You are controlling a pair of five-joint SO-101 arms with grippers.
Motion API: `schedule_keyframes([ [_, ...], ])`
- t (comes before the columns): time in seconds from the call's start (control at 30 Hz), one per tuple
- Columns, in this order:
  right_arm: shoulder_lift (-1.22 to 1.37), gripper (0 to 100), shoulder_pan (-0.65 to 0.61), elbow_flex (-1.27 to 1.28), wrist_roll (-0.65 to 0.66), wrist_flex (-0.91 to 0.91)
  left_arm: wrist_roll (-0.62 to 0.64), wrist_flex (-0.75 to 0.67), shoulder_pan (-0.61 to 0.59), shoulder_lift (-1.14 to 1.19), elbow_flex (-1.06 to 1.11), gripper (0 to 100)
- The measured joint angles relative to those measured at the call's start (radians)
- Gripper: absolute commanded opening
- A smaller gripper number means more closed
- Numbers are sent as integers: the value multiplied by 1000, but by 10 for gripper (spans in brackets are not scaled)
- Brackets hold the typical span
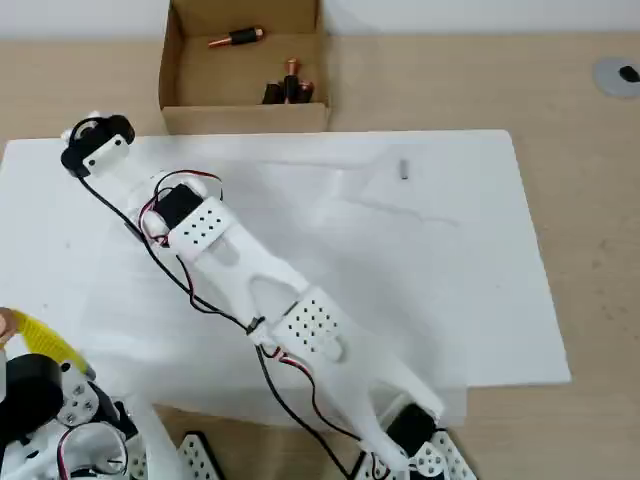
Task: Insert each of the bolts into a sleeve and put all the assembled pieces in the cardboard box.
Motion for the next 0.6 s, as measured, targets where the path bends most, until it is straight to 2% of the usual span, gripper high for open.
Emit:
schedule_keyframes([
  [0.13, 0, 9, 0, 0, 44, 28, 0, 0, -17, 0, 0, 6],
  [0.6, 0, 15, 2, -2, 84, 28, 0, 0, -55, 0, 0, 6],
])
